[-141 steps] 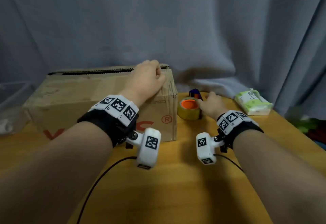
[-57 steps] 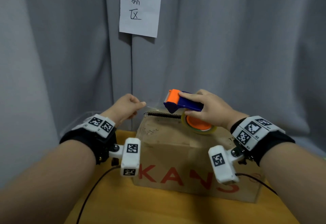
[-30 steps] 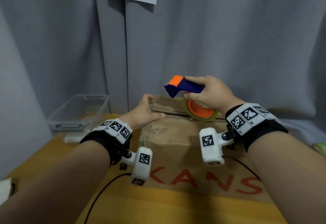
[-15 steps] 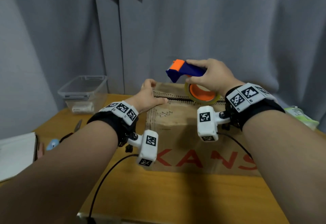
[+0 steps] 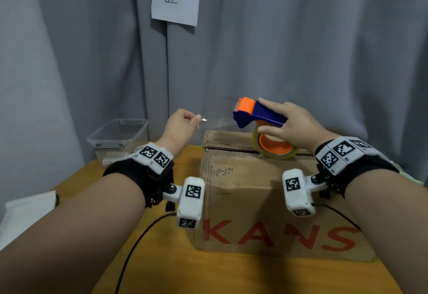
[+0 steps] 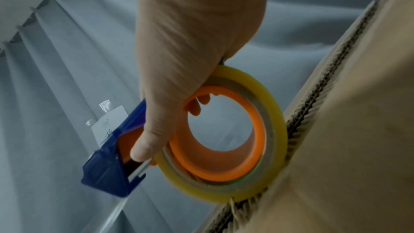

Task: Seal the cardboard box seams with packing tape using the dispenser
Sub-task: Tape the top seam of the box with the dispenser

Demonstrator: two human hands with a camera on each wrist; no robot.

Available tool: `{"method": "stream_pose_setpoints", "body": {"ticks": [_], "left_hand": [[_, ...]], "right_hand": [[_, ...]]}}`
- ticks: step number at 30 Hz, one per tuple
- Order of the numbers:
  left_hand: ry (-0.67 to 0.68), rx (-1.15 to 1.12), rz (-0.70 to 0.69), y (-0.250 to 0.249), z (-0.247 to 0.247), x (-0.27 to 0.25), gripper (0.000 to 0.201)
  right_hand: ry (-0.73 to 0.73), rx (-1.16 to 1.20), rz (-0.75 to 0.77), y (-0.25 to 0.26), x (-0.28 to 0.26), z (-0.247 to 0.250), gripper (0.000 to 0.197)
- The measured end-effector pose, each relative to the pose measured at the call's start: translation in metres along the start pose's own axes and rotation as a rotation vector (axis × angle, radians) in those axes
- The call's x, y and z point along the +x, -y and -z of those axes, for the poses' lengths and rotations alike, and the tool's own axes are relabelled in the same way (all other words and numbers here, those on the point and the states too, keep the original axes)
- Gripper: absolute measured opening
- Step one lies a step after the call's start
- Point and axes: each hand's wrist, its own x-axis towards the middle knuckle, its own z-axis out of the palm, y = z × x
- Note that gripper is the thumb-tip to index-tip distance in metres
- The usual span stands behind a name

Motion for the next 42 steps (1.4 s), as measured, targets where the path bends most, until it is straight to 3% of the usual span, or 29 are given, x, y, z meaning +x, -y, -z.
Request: {"method": "stream_pose_setpoints", "body": {"ticks": [4,10,20,24,29,35,37,40,42], "left_hand": [[0.052,0.008,0.096,-0.009,0.02,0.017,0.016],[0.215,0.113,0.381,-0.004,0.041,0.02,0.023],[0.188,0.137,0.471,0.014,0.037,0.005,0.04],[0.171,0.069,0.494,0.023,0.027,0.002,0.025],[0.101,-0.003,0.462,0.03,0.019,-0.002,0.035],[0.114,0.084,0.44,0.032,0.022,-0.006,0.032],[0.123,0.096,0.432,0.031,0.024,-0.007,0.04],[0.139,0.126,0.415,0.034,0.025,-0.006,0.03],[0.146,0.144,0.428,0.038,0.024,-0.007,0.038]], "right_hand": [[0.134,-0.1,0.085,0.015,0.013,0.007,0.068],[0.328,-0.11,0.122,0.045,0.035,0.013,0.054],[0.466,-0.156,0.106,0.063,0.057,0.009,0.051],[0.435,-0.156,0.089,0.055,0.051,-0.003,0.049],[0.401,-0.183,0.077,0.056,0.047,-0.009,0.049],[0.407,-0.248,0.101,0.064,0.048,-0.012,0.047],[0.403,-0.242,0.097,0.062,0.047,-0.01,0.047],[0.42,-0.249,0.103,0.063,0.047,-0.01,0.047],[0.438,-0.272,0.119,0.065,0.048,-0.011,0.048]]}}
